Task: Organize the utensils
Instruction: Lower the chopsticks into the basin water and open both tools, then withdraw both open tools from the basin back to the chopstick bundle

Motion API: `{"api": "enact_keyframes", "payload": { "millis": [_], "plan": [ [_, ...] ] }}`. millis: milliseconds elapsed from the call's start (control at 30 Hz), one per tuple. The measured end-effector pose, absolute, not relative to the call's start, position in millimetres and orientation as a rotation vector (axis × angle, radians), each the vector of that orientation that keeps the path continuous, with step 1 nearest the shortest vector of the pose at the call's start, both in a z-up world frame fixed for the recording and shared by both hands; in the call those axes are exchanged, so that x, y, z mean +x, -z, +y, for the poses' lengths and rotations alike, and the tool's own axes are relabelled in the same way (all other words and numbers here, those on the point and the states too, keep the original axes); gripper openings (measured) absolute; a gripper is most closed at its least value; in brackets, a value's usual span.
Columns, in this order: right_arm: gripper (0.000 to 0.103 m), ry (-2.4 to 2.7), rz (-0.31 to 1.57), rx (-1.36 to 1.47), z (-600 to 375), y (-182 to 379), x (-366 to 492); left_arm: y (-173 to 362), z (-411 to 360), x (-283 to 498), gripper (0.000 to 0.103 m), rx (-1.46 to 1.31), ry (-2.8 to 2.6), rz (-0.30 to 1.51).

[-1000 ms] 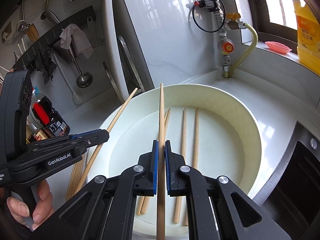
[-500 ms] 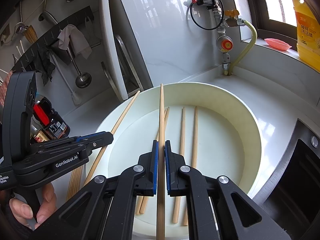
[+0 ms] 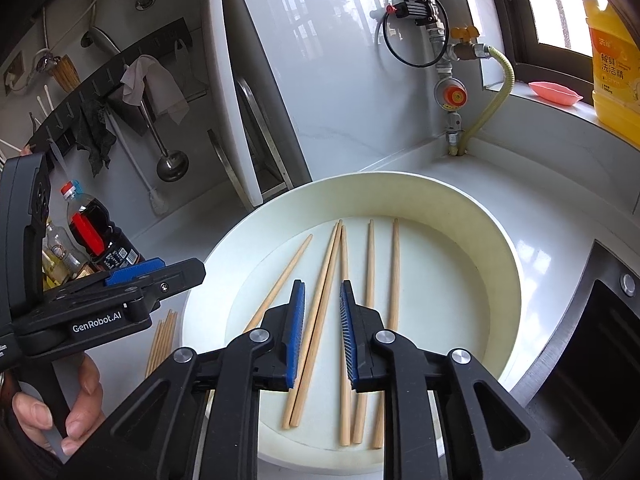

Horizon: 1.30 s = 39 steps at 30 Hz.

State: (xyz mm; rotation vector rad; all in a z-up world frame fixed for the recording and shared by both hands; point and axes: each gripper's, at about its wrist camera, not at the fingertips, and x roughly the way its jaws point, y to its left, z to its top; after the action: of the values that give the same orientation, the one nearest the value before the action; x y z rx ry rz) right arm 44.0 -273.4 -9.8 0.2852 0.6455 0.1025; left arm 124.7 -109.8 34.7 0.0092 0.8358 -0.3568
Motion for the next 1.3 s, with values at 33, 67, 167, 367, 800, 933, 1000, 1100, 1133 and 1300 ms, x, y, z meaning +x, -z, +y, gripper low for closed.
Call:
{"api": "enact_keyframes", "payload": {
  "millis": [33, 67, 167, 367, 800, 933, 1000, 1100, 1133, 1300],
  "plan": [
    [0.018, -0.105, 0.643, 0.286, -273, 9, 43, -36, -109, 123, 0.067, 0.009, 0.355, 0.835],
    [0.019, -0.107, 0.642, 0.287, -273, 8, 43, -36, -108, 122, 0.067, 0.008, 0.353, 0.834],
    [0.021, -0.112, 0.634, 0.290, -273, 6, 41, -39, -105, 118, 0.069, 0.008, 0.346, 0.829],
    [0.023, -0.136, 0.626, 0.283, -265, 2, 38, -41, -93, 107, 0.069, 0.010, 0.328, 0.825],
    [0.031, -0.226, 0.623, 0.228, -227, -6, 28, -39, -43, 74, 0.071, 0.003, 0.256, 0.815],
    [0.037, -0.260, 0.618, 0.208, -214, -8, 23, -39, -26, 61, 0.071, -0.007, 0.237, 0.810],
    [0.038, -0.275, 0.617, 0.199, -207, -9, 21, -39, -17, 56, 0.072, -0.010, 0.225, 0.808],
    [0.039, -0.301, 0.628, 0.187, -196, -7, 19, -38, -4, 48, 0.073, -0.015, 0.205, 0.808],
    [0.039, -0.309, 0.632, 0.184, -192, -7, 19, -37, 1, 45, 0.073, -0.018, 0.198, 0.809],
    [0.041, -0.361, 0.654, 0.159, -170, -1, 16, -33, 25, 35, 0.073, -0.033, 0.156, 0.815]
  ]
}}
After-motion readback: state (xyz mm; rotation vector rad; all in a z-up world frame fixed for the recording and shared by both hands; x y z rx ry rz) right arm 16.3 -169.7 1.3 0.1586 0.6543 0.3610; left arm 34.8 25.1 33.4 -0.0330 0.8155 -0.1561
